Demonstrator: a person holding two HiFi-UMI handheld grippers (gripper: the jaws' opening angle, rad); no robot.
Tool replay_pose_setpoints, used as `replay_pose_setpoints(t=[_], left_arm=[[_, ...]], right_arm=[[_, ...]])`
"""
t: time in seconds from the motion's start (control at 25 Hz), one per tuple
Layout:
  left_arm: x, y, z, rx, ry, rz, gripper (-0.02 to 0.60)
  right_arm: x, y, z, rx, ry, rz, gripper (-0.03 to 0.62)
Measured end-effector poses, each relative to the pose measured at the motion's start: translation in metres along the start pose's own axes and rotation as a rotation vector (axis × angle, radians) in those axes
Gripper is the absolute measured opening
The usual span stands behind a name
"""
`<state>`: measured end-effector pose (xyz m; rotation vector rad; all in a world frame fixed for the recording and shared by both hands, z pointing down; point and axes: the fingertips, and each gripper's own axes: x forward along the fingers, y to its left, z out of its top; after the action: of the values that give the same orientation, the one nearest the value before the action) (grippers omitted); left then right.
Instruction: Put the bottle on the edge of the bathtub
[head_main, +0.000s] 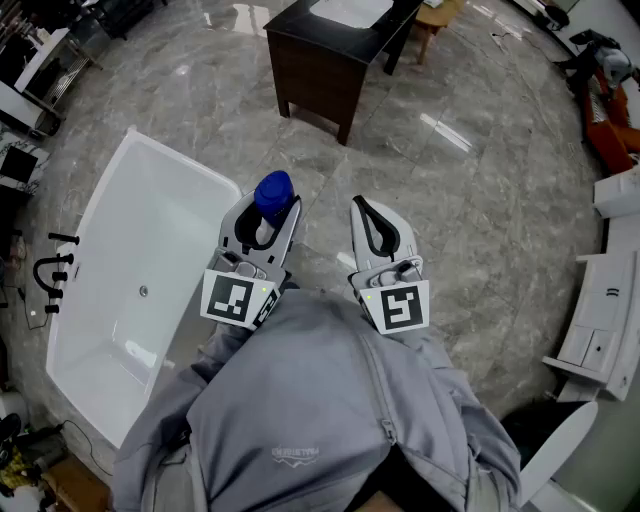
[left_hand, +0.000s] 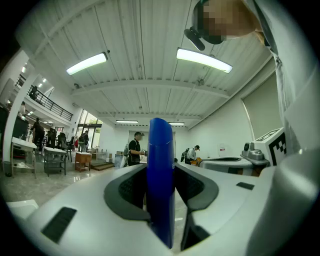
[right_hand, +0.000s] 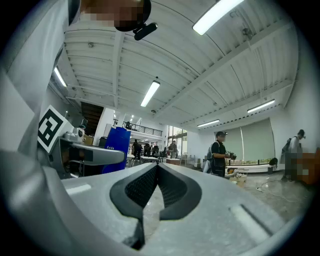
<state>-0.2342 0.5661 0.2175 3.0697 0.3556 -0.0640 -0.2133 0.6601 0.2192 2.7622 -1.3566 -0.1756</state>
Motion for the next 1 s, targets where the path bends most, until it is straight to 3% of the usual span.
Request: replay_pose_setpoints(t=[0.4,1.0], left_arm=[[0.009,-0.002,-0.002,-0.002,0.01,0.005,0.155],[0.005,0.05,-0.024,-0.032,0.045,0.096,0.155]], right_arm=[[0.001,-0.009,-0.006,0.013,0.017,0.001,0.003],[0.042,0.005,-0.032,0.08,0.05,0.083,0.003]])
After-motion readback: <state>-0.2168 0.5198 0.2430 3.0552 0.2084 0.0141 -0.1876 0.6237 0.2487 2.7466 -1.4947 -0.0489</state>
